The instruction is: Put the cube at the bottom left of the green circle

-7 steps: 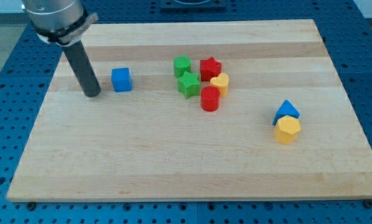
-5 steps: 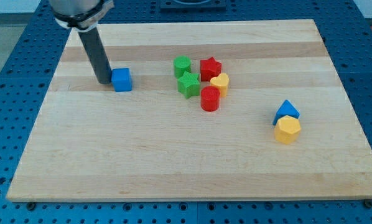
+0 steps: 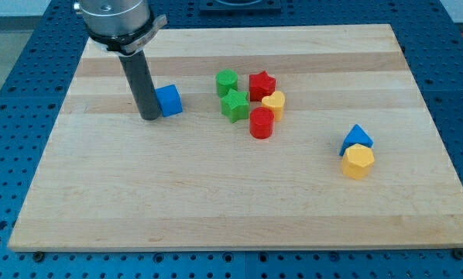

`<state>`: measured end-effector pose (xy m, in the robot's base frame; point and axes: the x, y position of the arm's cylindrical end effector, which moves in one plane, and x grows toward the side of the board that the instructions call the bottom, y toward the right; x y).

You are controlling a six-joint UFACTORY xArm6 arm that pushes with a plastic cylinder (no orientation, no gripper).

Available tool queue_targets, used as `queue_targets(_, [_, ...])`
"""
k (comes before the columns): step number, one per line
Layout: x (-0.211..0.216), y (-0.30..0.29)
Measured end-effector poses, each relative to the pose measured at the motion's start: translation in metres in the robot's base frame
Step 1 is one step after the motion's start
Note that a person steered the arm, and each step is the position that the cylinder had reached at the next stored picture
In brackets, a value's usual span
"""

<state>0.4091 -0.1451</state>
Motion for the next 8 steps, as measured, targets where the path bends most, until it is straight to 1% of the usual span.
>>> queue_targets(4, [-0.055, 0.002])
queue_targets(6, [-0.036, 0.009])
queue_targets(8, [-0.04, 0.017])
